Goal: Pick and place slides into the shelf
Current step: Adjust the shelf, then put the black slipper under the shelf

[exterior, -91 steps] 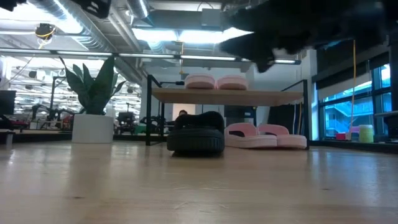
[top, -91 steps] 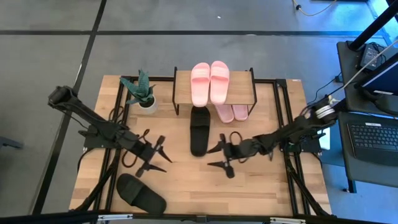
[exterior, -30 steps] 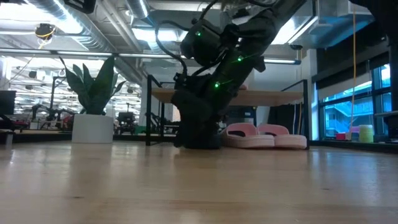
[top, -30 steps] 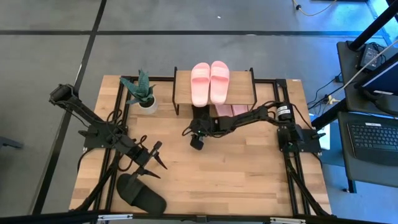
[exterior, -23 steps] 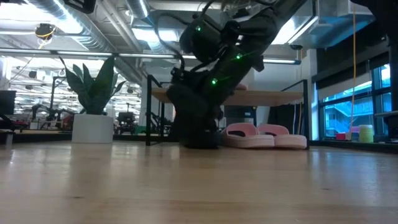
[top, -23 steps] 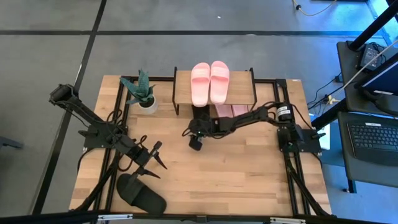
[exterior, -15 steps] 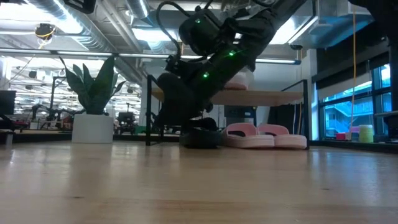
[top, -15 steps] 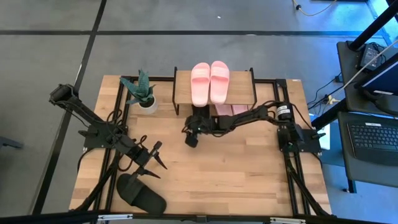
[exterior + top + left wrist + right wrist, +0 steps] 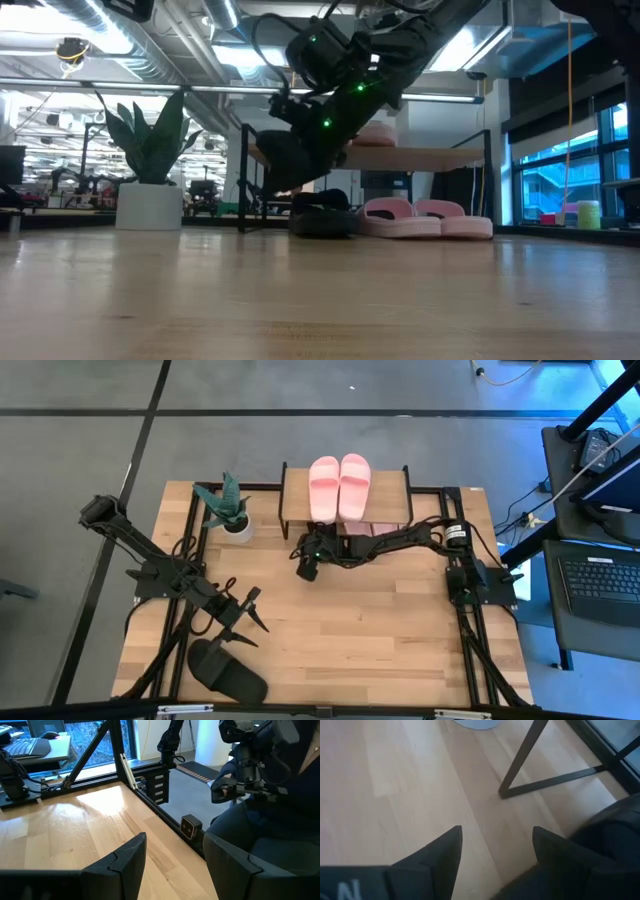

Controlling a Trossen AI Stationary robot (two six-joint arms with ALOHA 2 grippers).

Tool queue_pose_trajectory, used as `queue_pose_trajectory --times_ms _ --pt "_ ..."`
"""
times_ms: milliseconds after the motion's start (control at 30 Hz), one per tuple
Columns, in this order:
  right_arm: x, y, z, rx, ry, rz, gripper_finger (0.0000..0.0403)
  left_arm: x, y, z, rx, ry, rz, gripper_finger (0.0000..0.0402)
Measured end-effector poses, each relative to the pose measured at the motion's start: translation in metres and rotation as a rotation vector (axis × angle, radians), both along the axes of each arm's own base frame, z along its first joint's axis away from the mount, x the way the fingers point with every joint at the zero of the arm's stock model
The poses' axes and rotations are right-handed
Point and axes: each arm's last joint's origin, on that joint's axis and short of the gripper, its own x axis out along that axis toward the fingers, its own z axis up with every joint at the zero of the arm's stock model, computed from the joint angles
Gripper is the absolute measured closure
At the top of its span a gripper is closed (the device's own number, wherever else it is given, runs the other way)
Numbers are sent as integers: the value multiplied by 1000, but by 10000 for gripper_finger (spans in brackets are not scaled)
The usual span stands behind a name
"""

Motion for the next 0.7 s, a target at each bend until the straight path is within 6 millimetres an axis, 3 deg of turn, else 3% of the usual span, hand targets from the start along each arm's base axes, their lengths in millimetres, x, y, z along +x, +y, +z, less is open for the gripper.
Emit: queue_pose_trajectory --times_ms 400,567,700 --pt "3 19 4 -25 -6 55 161 0 0 0 -5 4 2 212" --pt "5 47 35 -68 -70 154 161 0 0 0 -15 9 4 212" --pt "-6 72 66 -106 -93 241 161 0 0 0 -15 9 4 212"
